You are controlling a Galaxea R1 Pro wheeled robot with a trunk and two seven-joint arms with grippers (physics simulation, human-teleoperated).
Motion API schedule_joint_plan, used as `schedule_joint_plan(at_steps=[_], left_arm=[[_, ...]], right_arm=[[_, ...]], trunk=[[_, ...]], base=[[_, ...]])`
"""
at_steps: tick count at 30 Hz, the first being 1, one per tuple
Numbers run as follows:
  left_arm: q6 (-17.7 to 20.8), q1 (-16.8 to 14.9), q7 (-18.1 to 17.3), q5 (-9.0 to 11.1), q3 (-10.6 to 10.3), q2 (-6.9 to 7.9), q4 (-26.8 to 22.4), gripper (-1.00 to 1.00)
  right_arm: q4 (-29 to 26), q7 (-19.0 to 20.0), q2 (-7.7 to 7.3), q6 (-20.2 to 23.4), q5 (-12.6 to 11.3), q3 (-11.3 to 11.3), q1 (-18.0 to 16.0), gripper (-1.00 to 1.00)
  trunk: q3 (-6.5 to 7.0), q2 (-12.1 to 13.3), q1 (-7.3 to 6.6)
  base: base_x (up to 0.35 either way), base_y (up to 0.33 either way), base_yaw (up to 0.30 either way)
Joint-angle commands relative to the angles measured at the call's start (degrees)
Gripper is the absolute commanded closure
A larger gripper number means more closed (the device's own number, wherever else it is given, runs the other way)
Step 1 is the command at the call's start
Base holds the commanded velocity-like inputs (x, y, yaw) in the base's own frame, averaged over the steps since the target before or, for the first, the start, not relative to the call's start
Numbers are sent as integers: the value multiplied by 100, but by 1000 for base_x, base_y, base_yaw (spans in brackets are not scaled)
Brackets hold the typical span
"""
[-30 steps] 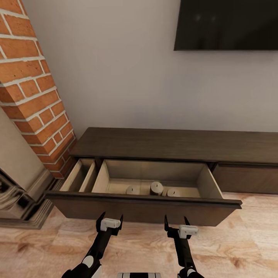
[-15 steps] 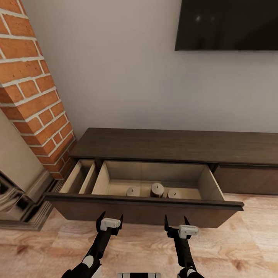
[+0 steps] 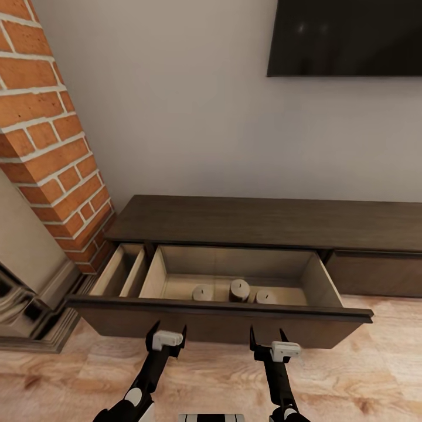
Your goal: Place each of the two pumpkins and all three candles from the living room inside a cabinet in the living room (use any cabinet), then make sure every cabinet is closed, and position the cauldron so it is next to a table in the living room.
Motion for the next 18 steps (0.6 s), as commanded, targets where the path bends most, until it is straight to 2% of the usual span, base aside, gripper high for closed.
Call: schedule_joint_plan(at_steps=[1,18], left_arm=[[-23,-6,59,19,-48,6,-2,-100],[-29,-6,62,26,-40,9,-35,-100]], right_arm=[[4,-17,-2,-19,-54,50,-4,-100],[4,-18,-2,-19,-54,50,-4,-100]], trunk=[[-4,-2,0],[-4,-2,0]], base=[[173,78,0],[68,15,0]])
